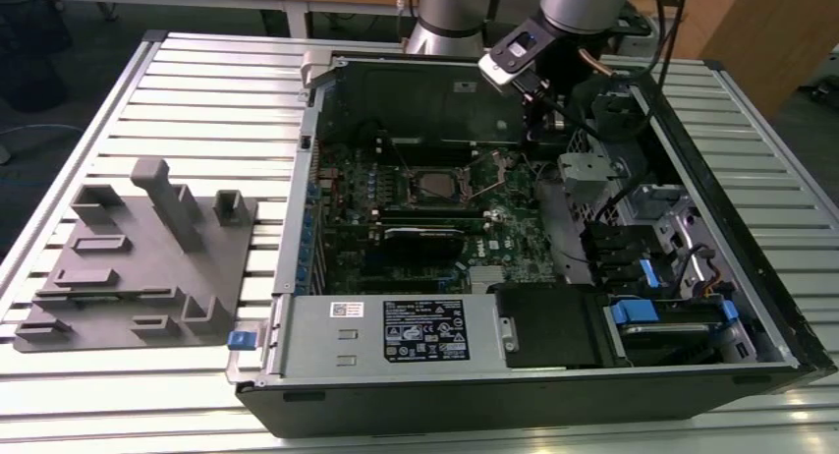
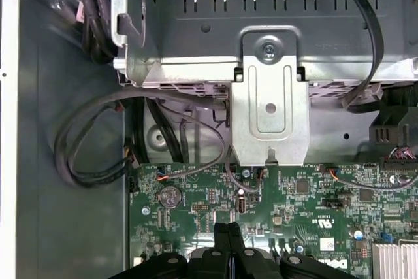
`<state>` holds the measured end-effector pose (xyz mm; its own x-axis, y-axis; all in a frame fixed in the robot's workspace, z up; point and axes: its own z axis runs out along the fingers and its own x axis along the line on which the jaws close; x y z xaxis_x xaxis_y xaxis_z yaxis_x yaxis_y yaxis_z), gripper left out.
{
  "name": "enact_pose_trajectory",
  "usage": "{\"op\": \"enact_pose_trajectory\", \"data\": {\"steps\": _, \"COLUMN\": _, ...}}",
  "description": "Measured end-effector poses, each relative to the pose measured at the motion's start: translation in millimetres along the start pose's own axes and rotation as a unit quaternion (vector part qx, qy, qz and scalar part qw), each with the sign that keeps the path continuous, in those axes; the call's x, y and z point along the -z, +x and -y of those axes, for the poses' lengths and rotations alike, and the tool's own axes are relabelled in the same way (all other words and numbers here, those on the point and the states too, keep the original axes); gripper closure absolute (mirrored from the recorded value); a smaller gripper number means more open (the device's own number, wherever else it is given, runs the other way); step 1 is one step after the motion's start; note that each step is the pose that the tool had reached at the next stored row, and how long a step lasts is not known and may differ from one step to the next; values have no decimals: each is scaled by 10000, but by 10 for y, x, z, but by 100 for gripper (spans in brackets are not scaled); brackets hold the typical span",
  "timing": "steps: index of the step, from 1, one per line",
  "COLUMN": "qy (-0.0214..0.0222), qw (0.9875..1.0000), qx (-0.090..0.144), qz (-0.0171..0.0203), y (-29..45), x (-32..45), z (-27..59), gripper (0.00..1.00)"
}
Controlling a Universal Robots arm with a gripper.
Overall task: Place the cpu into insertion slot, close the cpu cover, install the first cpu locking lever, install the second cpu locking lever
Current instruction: 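Close the cpu cover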
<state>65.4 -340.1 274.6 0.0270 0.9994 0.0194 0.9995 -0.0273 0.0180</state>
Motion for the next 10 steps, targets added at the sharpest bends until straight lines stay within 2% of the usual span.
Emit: {"op": "enact_pose_trajectory", "data": {"steps": 10, "qy": 0, "qw": 10000, "qx": 0, "qz": 0, "y": -3, "x": -178, "z": -8, "gripper": 89}}
